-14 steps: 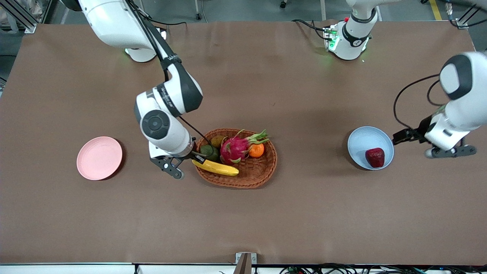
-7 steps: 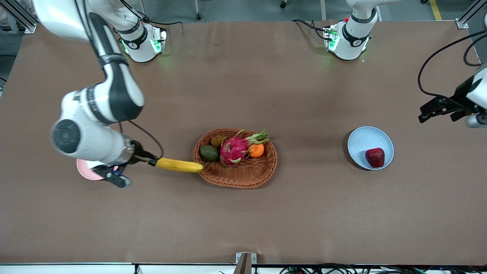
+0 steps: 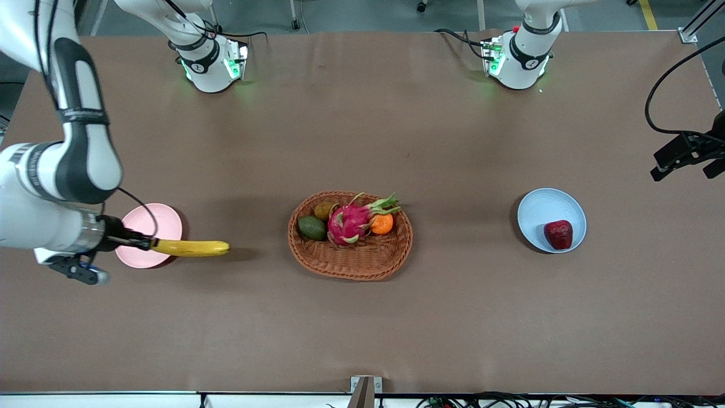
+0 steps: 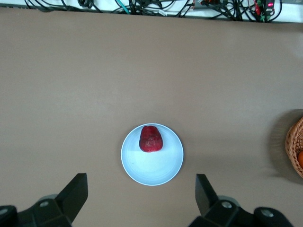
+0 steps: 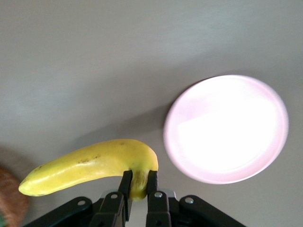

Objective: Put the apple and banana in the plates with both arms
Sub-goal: 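Lift the banana with the right gripper while the left gripper withdraws, then lower the banana onto the pink plate and open the right gripper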

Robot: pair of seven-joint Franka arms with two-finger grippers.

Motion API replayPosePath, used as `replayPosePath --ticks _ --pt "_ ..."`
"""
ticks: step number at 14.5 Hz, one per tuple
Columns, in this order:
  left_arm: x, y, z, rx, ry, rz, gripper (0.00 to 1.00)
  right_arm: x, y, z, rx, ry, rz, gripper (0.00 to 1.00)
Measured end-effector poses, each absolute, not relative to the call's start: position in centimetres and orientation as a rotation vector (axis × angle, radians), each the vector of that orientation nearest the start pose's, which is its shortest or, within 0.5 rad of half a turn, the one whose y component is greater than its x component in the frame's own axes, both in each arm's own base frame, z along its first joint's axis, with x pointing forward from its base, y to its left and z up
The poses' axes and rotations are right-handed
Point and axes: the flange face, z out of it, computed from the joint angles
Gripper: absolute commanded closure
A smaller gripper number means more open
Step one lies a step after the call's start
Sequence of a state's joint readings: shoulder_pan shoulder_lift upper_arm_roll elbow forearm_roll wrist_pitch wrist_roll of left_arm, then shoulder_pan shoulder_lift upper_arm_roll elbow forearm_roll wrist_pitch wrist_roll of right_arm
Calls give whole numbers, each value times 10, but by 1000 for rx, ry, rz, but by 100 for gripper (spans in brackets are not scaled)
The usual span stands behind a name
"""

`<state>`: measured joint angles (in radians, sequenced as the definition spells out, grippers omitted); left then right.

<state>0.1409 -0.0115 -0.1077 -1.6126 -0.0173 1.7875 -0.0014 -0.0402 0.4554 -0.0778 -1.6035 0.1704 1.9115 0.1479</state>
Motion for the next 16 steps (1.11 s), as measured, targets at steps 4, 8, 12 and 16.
replayPosePath --ticks 4,8,12,16 --pt "564 15 641 -3141 61 -232 0 628 -155 319 -2954 449 249 99" --pt "561 14 645 -3140 109 -209 0 598 -219 302 -2926 430 273 99" --pt "561 13 645 -3140 110 -207 0 590 -221 277 -2900 439 328 91" --pt "561 14 645 -3141 109 -203 0 590 -216 254 -2890 436 353 3"
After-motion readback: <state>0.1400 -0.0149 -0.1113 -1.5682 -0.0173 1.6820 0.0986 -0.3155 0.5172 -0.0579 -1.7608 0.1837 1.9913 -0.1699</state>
